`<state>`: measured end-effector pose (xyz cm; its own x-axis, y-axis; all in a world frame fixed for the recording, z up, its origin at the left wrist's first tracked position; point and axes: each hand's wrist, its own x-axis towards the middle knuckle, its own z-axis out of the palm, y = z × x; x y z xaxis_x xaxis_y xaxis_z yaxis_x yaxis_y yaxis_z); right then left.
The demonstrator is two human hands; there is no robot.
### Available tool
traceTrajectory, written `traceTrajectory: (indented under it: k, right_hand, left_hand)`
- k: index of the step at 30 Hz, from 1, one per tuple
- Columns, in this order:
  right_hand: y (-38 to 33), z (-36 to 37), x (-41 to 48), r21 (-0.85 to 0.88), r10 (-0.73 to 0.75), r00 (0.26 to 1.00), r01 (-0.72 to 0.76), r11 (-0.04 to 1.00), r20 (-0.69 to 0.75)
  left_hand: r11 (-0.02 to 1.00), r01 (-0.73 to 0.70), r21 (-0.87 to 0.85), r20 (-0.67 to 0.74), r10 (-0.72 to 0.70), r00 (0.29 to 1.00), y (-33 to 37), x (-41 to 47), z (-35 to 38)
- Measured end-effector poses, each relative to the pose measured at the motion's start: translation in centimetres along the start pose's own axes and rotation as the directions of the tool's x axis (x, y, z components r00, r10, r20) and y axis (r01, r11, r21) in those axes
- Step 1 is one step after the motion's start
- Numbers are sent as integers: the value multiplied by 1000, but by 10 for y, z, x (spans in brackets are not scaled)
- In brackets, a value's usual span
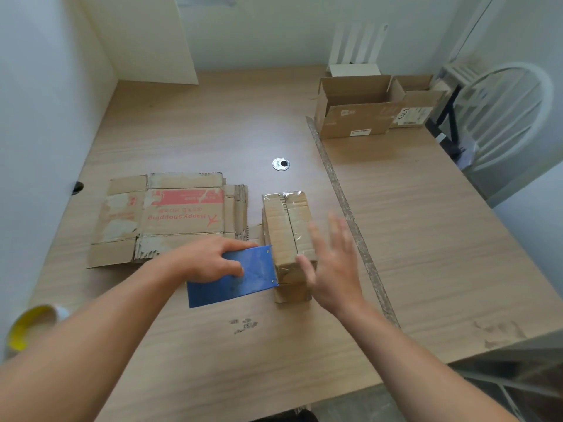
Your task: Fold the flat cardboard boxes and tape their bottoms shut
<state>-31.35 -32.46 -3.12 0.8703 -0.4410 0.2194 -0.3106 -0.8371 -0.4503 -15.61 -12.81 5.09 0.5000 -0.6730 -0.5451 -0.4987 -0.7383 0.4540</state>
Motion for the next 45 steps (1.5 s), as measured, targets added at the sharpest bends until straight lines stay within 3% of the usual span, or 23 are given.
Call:
traceTrajectory:
  k: [2, 4, 9, 16, 22, 28, 31, 35, 38, 45]
  right_hand:
    - [7, 13, 9, -84, -306, 944, 318, 944, 126]
    - [17, 25, 12, -140, -371, 906, 402, 905, 202]
    - [26, 38, 11, -157, -392, 918, 395, 905, 51]
    - [30, 41, 14, -130, -414, 910, 413, 901, 16]
    - [26, 38, 14, -68, -378, 923, 383, 921, 73]
    - [23, 36, 12, -42, -339, 935, 345, 938, 104]
    - [23, 33, 8, -47, -355, 926, 363, 930, 133]
    - [18, 28, 11, -30, -305, 935, 315, 949, 181]
    - [10, 26, 12, -46, -275, 942, 288, 956, 192]
    - [-9, 29, 10, -113, -257, 965, 261, 959, 47]
  left_hand:
    - [1000, -10, -7, -1, 10, 1000, 1, -1, -1]
    - [1000, -19, 4, -3, 19, 1000, -1, -1, -2]
    - [998, -48, -33, 13, 49, 999, -15, -6, -3]
    - [998, -32, -62, 9, 32, 999, -51, -35, -19]
    - [988, 50, 147, -135, -30, 990, -37, -13, -8]
    - [958, 145, 246, -247, -83, 965, -20, 8, 10]
    - [940, 261, 219, -348, -175, 921, -19, 14, 4]
    - [932, 244, 270, -330, -149, 932, -17, 9, -7]
    - [949, 222, 224, -361, -131, 923, -11, 8, -4]
    - [981, 178, 79, -409, -131, 903, -29, -4, 36]
